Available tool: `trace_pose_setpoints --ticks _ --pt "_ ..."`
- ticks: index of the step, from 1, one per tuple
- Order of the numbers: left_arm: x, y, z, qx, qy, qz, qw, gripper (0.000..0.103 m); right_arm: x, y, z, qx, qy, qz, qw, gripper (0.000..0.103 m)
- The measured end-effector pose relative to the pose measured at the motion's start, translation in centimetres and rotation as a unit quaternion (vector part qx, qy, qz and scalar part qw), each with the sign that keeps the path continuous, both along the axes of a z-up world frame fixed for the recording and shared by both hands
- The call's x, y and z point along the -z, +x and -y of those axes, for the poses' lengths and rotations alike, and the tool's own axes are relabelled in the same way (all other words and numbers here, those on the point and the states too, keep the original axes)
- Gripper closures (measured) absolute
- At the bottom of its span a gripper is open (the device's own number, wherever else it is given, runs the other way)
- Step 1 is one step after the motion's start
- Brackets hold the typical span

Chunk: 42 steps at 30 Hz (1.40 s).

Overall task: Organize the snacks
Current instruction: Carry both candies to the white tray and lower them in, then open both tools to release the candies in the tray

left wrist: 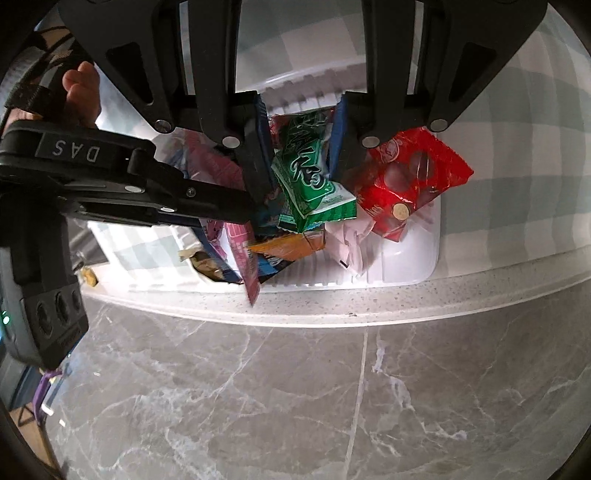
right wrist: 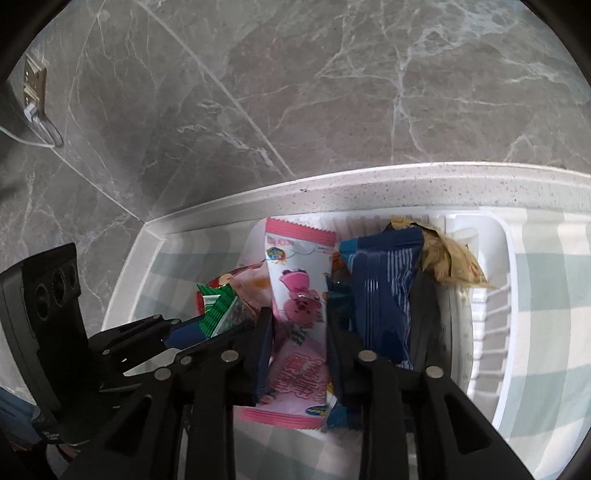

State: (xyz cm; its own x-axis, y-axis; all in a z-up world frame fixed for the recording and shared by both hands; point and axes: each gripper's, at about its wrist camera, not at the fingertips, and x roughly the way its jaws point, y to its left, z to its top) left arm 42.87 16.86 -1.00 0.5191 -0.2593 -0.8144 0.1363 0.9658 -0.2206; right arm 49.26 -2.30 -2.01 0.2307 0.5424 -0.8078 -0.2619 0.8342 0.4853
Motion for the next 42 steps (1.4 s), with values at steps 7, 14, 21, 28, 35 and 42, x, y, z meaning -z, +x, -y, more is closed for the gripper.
trace_pose_setpoints --ticks 7,14,21,28,35,42 --pt "0.7 0.1 0.6 0.003 0.03 0.008 0.9995 0.077 0.3 -0.2 -0.1 -0.003 -0.011 0.008 1.0 0.069" --pt "0.1 -0.2 0.2 -0.007 0.026 0.015 0.9995 0.075 -0.2 -0.3 0.2 0.006 -0.007 0.016 1.0 0.066" --pt "-1.0 -1.1 0.2 -0.012 0.028 0.031 0.999 0.065 -0.6 -0.9 0.5 0.007 -0.012 0.022 1.0 0.065" --pt "-1.1 -1.5 -0.1 -0.015 0.03 0.033 0.9989 0.063 -0.7 -1.2 0.1 -0.001 -0.025 0.028 0.999 0.063" --pt "-1.4 -2.1 -0.7 -0.023 0.026 0.037 0.9987 0.062 -0.7 -1.4 0.0 -0.007 -0.019 0.025 0.999 0.063" --pt "-2.0 -2.7 -1.4 -0.034 0.028 0.042 0.9981 0.061 0.5 -2.3 -0.5 -0.022 -0.025 0.001 0.999 0.063"
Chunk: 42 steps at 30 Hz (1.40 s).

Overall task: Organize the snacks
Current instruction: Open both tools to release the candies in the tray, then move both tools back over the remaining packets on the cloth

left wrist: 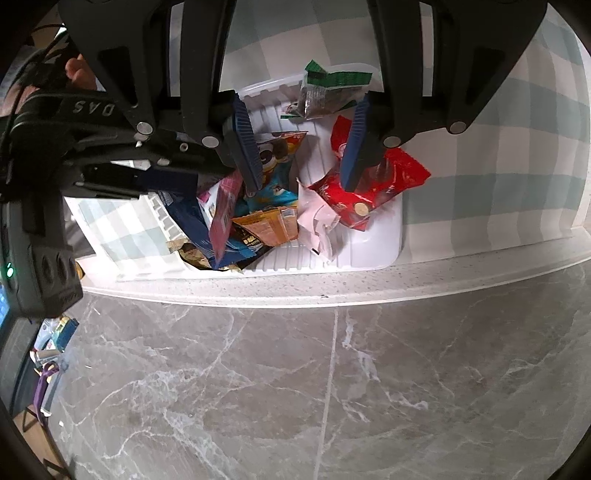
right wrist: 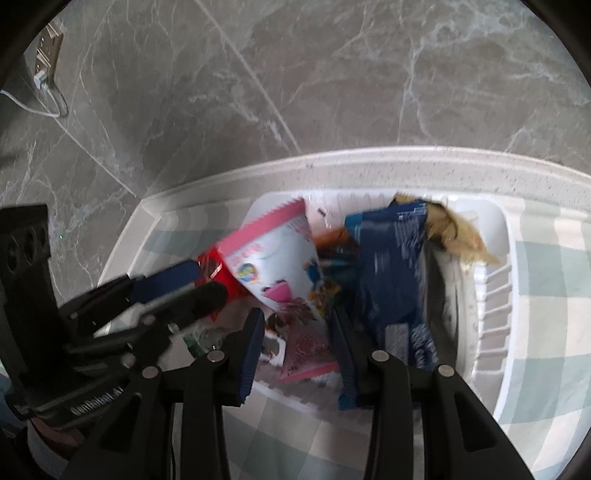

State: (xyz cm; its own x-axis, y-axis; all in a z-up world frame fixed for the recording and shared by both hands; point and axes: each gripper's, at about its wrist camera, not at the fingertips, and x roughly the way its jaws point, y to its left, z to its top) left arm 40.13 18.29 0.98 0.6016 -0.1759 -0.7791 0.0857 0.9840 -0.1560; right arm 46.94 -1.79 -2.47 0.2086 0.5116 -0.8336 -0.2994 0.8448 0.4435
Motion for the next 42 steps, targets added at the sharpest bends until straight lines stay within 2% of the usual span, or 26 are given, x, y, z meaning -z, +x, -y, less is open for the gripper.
trace_pose_setpoints --ticks 5,12,19,23,28,32,37,42 --pt "-0.4 -0.4 -0.6 -0.009 -0.004 0.001 1.0 0.061 0.2 -0.2 0.6 0.011 0.003 -0.013 1.0 0.063" --pt "-0.8 -1.1 -1.5 -0.022 -0.011 0.004 0.9997 0.06 -0.7 -0.3 1.3 0.021 0.008 -0.007 1.0 0.063" --pt "-1.3 -1.5 -2.1 -0.031 -0.017 0.008 0.9993 0.059 -0.7 0.9 1.6 0.045 -0.015 0.007 0.999 0.063" --pt "-1.4 -1.7 -2.0 -0.03 -0.016 0.01 0.9994 0.059 -0.2 1.7 2.2 0.067 -0.023 0.001 0.997 0.063" --pt "-1.3 -1.7 -1.7 -0.027 -0.018 0.009 0.9994 0.059 0.4 1.7 2.7 0.075 -0.014 -0.019 0.997 0.063" --pt "-1.2 -1.8 -1.5 -0.025 -0.021 0.007 0.9994 0.059 -0.6 1.0 2.7 0.062 0.013 -0.018 0.998 0.063" --pt "-1.7 -2.5 -0.8 -0.013 -0.022 0.009 0.9997 0.058 -2.8 -0.8 4.1 0.055 0.047 -0.01 0.997 0.056" --pt "-1.8 -3.9 0.7 0.018 -0.016 0.008 0.9997 0.055 -4.0 -3.7 7.6 0.077 0.05 -0.007 0.996 0.046"
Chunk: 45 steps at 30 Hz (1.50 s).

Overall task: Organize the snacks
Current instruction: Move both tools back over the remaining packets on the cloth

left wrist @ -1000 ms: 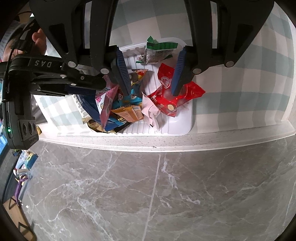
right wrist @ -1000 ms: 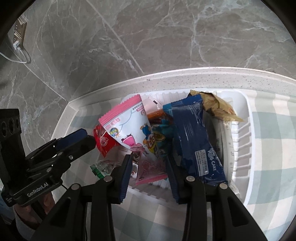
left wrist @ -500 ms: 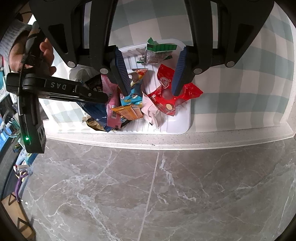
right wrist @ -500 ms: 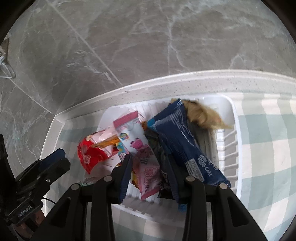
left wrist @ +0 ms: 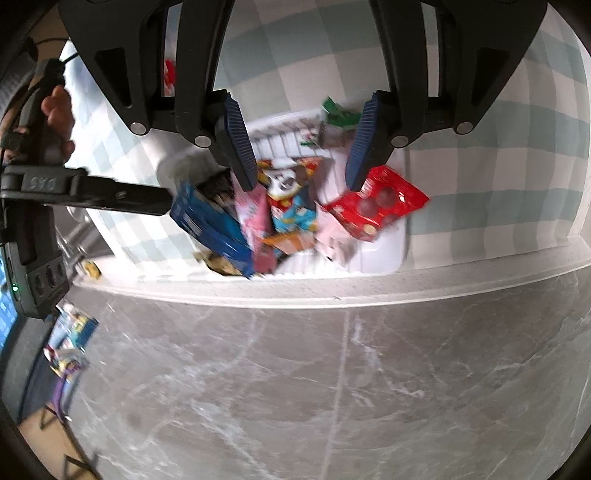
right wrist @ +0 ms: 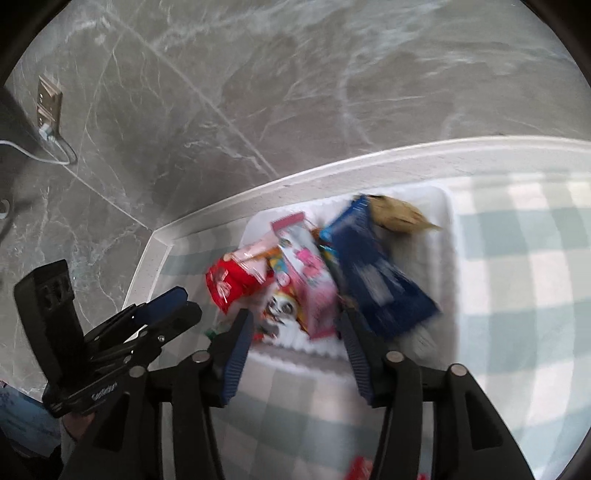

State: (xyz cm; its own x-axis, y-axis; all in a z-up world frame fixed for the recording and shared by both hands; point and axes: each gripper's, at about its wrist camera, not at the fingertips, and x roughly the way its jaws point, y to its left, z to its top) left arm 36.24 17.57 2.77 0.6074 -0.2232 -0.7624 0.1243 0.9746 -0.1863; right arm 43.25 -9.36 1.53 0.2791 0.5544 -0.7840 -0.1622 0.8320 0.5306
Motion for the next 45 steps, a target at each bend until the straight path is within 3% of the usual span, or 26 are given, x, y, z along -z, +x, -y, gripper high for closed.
trace_pose_setpoints --ticks 6,11,15,25,30,37,41,45 --pt "1.0 -1.9 3.2 0.055 0.01 -0.016 0.9983 0.054 -0.1 -5.4 5.3 0.04 -0.026 -0.018 0.999 0.046" --pt "2.2 -3.8 7.3 0.13 0.032 -0.029 0.9905 0.054 0.4 -10.6 8.4 0.069 -0.047 -0.039 0.996 0.046" --pt "3.2 -5.1 11.0 0.197 0.054 -0.036 0.9783 0.054 0.8 -15.1 10.6 0.099 -0.036 -0.067 0.992 0.045" --pt "4.8 -7.2 16.4 0.296 0.087 -0.048 0.9502 0.054 1.9 -25.7 11.8 0.114 -0.01 -0.15 0.982 0.043" --pt "6.2 -7.2 18.1 0.337 0.1 -0.058 0.9346 0.053 3.1 -27.6 11.3 0.139 0.009 -0.169 0.976 0.042" --pt "8.4 -6.5 19.9 0.395 0.121 -0.063 0.9085 0.053 4.8 -27.3 10.4 0.207 0.054 -0.174 0.961 0.041" --pt "9.3 -6.1 20.9 0.426 0.137 -0.059 0.8921 0.053 4.8 -27.1 9.7 0.239 0.051 -0.172 0.954 0.041" --pt "10.1 -6.1 22.0 0.458 0.154 -0.057 0.8735 0.053 4.5 -26.4 8.4 0.249 0.013 -0.165 0.954 0.044"
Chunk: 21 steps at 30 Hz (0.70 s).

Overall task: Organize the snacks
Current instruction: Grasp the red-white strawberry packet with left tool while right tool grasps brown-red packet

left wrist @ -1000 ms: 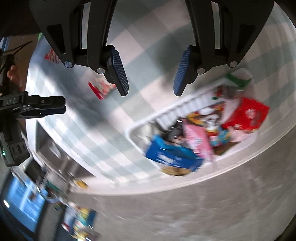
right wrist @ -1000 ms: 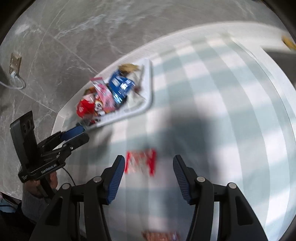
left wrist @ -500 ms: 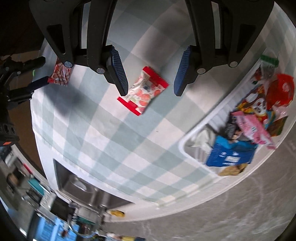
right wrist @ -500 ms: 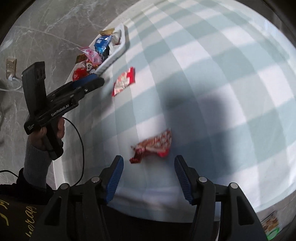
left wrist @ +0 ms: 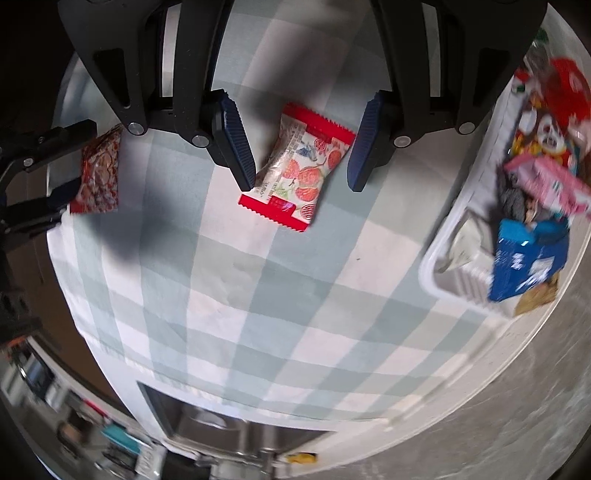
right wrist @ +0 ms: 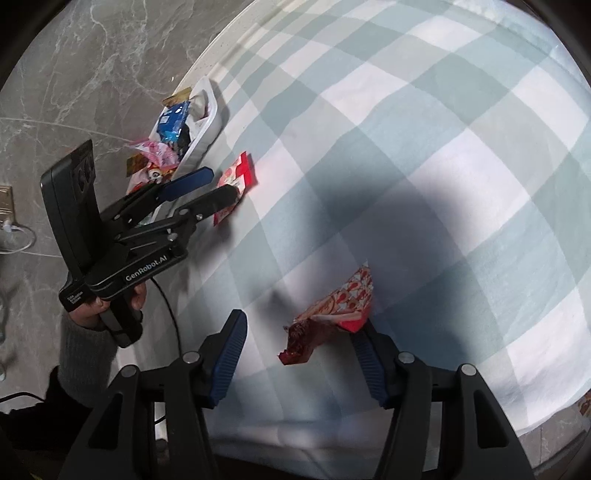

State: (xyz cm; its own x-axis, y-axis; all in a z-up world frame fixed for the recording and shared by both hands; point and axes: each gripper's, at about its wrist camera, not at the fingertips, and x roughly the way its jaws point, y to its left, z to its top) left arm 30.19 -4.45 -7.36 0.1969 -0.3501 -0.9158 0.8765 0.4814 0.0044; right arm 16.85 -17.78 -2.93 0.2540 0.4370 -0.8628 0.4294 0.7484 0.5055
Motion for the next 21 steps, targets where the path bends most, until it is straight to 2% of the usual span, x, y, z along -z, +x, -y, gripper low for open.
trace_pose_setpoints --ticks 5,10,14,16,18,21 --pt "1.2 -0.4 0.8 0.035 0.019 0.001 0.9992 0.053 -0.2 1.7 -1.3 -0.03 -0.061 -0.002 0.998 0.054" --pt "1.4 -0.2 0.8 0.042 0.012 0.001 0.9991 0.053 -0.1 2.8 -2.1 -0.063 -0.101 -0.007 0.993 0.059" --pt "1.4 -0.3 0.6 0.043 0.007 0.004 0.999 0.052 -0.2 2.8 -2.7 -0.094 -0.147 -0.01 0.985 0.077" --pt "1.4 -0.3 0.6 0.043 0.007 0.005 0.9991 0.054 -0.3 2.8 -3.0 -0.107 -0.158 -0.008 0.982 0.078" --pt "1.2 -0.7 0.6 0.053 0.006 0.005 0.9986 0.065 -0.3 2.7 -3.5 -0.123 -0.171 -0.003 0.978 0.08" --pt "1.1 -1.3 0.7 0.06 0.006 0.008 0.9982 0.071 -0.2 2.6 -3.5 -0.126 -0.163 0.003 0.979 0.081"
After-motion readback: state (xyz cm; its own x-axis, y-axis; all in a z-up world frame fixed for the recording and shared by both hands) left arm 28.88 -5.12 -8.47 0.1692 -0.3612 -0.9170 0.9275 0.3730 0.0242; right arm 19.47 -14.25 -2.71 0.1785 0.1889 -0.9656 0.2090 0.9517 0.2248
